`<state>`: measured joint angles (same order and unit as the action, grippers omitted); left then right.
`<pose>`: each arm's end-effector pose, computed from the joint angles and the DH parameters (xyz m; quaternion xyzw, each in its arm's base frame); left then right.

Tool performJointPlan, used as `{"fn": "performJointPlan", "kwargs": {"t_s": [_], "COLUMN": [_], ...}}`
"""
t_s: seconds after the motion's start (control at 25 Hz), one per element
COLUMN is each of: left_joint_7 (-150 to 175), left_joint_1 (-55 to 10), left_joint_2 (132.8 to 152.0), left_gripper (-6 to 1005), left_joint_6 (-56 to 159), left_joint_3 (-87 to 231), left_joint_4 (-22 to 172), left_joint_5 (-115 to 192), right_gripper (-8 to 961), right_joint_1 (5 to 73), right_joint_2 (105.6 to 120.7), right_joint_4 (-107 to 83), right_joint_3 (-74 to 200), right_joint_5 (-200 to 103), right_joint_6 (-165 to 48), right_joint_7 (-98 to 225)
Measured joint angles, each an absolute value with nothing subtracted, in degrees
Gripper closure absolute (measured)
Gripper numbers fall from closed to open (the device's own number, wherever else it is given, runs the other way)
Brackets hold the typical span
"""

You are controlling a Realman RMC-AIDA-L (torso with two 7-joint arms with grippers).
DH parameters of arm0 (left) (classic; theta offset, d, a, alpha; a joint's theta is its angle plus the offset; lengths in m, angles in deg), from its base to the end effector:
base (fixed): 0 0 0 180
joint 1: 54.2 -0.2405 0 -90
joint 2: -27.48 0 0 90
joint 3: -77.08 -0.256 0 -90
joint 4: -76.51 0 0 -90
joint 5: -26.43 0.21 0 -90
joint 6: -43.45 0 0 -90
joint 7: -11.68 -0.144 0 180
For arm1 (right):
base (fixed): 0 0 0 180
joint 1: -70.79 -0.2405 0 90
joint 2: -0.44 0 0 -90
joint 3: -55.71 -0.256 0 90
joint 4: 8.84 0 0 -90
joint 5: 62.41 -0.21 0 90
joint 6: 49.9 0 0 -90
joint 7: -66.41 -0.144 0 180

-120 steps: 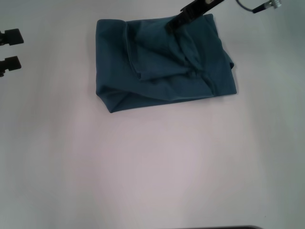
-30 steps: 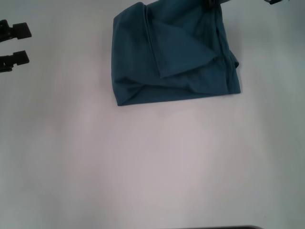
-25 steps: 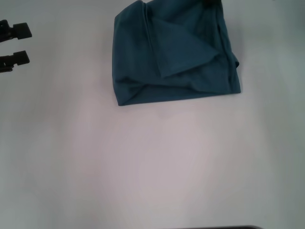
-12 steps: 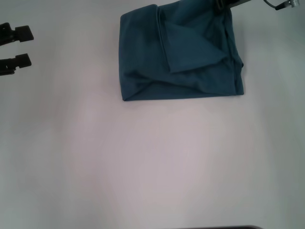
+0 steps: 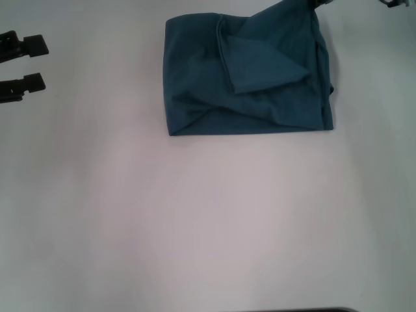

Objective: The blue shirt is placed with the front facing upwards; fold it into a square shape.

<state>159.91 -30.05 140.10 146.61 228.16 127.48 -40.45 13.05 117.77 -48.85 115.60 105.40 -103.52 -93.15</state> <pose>-0.2888 0.3078 0.1083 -0.6821 -0.6580 -0.3174 0.0335 0.1849 0.4831 0.0128 -0.8148 0.4138 -0.0953 0.3948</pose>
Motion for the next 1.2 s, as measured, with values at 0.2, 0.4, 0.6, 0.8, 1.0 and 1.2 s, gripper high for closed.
{"fn": "performJointPlan", "kwargs": {"t_s": [0.2, 0.4, 0.6, 0.8, 1.0, 1.2], "left_joint_7": [159.9, 159.9, 159.9, 159.9, 160.1, 160.1], "left_joint_1": [-30.0, -30.0, -30.0, -29.9, -29.9, -29.6], "left_joint_2": [140.13, 140.15, 140.04, 139.99, 140.08, 140.11], "left_gripper": [94, 94, 94, 94, 94, 94], "left_joint_6": [146.7, 147.1, 146.9, 146.8, 146.9, 146.9], "left_joint_3": [228.2, 228.4, 228.7, 228.7, 228.7, 228.6], "left_joint_4": [127.5, 127.5, 127.6, 127.6, 127.6, 127.6], "left_joint_5": [-40.7, -40.8, -40.9, -40.9, -40.9, -40.9], "right_gripper": [676, 678, 681, 683, 685, 687], "right_joint_1": [13.1, 13.6, 13.6, 13.1, 12.9, 12.8], "right_joint_2": [117.82, 117.81, 118.22, 119.5, 119.89, 119.83], "right_joint_4": [-49.6, -52.3, -49.6, -43.5, -40.4, -40.2], "right_joint_3": [115.7, 113.0, 113.3, 113.8, 115.6, 115.7], "right_joint_5": [105.4, 100.0, 93.4, 94.7, 100.4, 105.2], "right_joint_6": [-102.2, -105.6, -105.4, -97.6, -92.7, -91.2], "right_joint_7": [-93.5, -92.4, -90.5, -90.7, -93.3, -95.7]}}
